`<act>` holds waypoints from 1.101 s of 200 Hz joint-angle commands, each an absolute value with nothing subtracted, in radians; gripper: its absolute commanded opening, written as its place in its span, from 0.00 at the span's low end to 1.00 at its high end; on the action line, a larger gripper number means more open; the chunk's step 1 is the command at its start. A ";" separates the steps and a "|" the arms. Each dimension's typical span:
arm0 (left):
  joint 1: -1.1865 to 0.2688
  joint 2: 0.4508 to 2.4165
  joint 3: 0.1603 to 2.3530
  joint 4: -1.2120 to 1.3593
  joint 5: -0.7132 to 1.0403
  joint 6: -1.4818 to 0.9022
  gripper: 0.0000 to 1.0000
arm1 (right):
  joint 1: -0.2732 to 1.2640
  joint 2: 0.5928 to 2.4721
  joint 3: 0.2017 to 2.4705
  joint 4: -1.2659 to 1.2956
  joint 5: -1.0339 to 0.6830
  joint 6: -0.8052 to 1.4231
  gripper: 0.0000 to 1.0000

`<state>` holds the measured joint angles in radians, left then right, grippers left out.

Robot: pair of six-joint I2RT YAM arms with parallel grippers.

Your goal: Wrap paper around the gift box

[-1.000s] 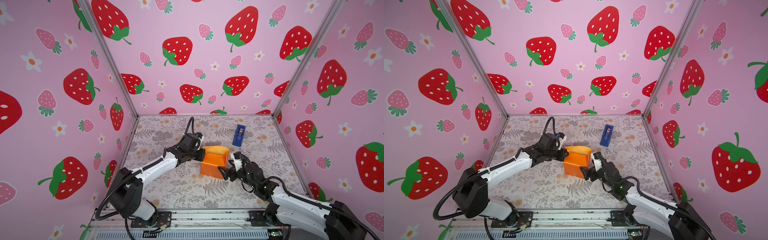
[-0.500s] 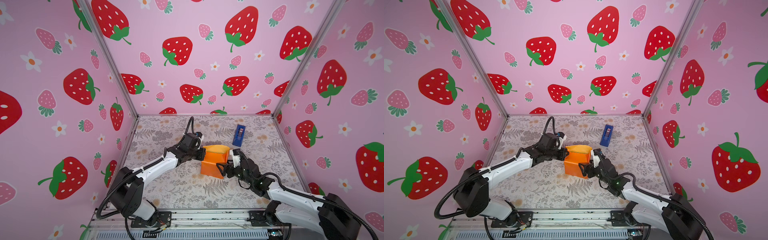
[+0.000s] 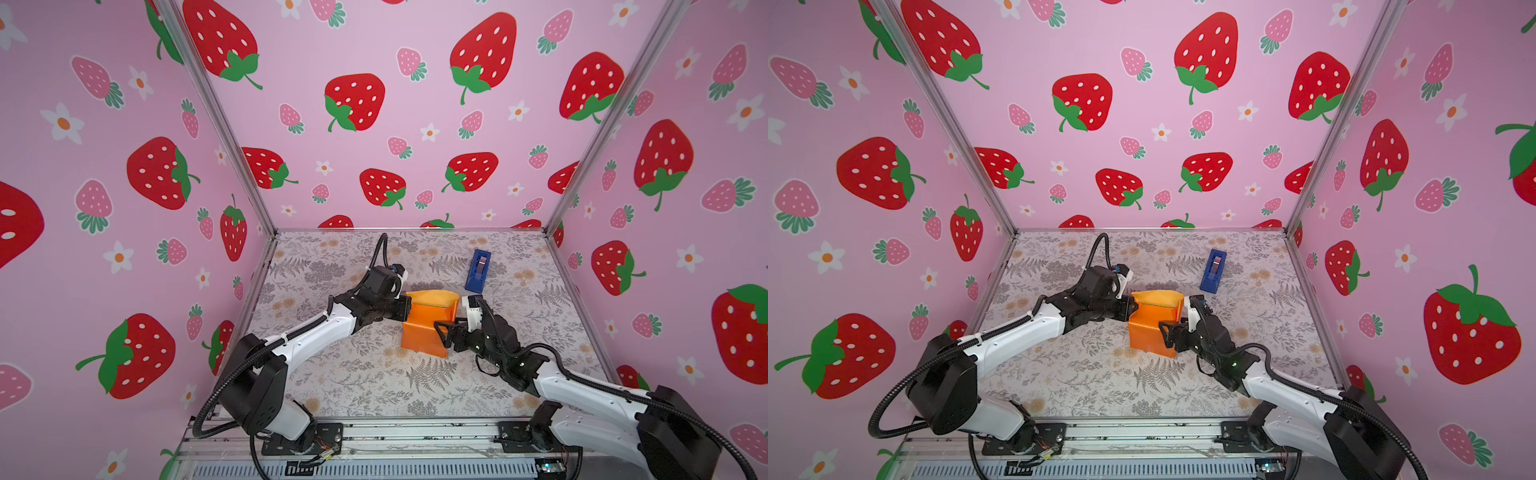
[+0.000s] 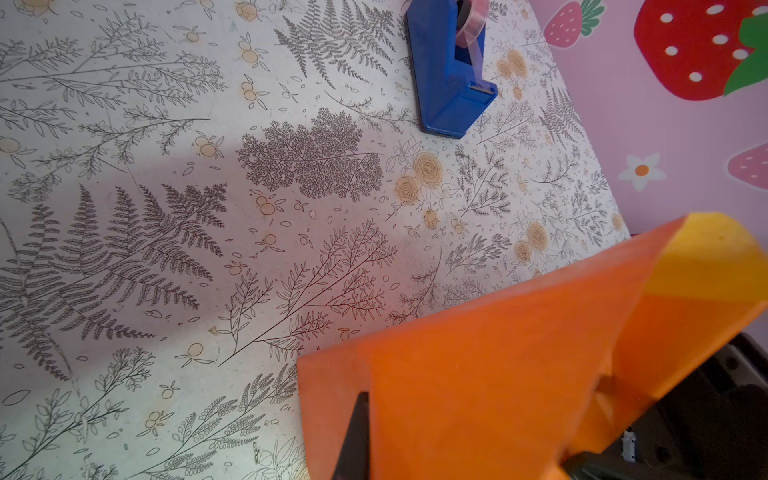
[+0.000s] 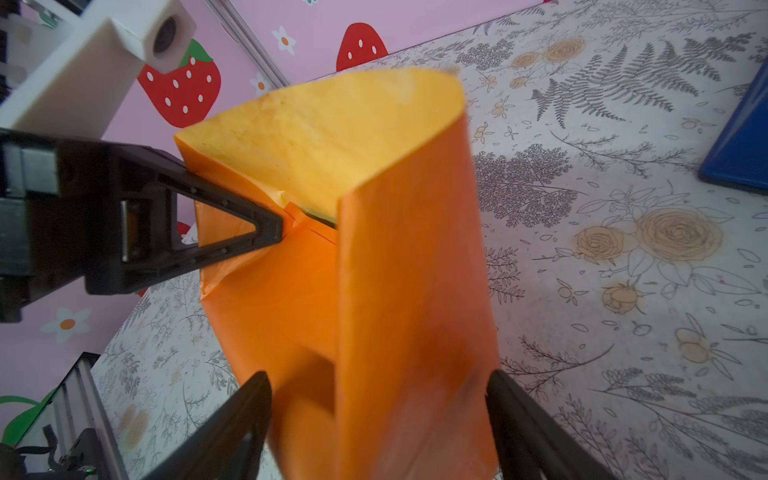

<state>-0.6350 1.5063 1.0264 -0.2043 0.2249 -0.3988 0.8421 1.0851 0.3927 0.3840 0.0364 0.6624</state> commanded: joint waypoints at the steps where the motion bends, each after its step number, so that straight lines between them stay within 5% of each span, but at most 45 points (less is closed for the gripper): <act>1: -0.641 1.506 1.005 -0.235 0.242 -0.412 0.02 | 0.839 1.107 0.426 0.350 0.065 0.684 0.82; 64: -0.641 1.476 0.996 -0.229 0.249 -0.410 0.05 | 0.839 1.203 0.454 0.276 0.092 0.668 0.67; 145: -0.672 1.420 0.979 -0.215 0.226 -0.479 0.48 | 0.840 1.238 0.468 0.269 0.075 0.666 0.61; 220: -0.774 1.502 0.989 -0.253 0.019 -0.503 0.46 | 0.840 1.220 0.465 0.263 0.078 0.667 0.60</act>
<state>-0.7540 1.4681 0.9894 -0.2306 0.0807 -0.4847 0.8375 1.2102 0.4778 0.3756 0.0784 0.6777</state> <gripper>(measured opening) 0.474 0.602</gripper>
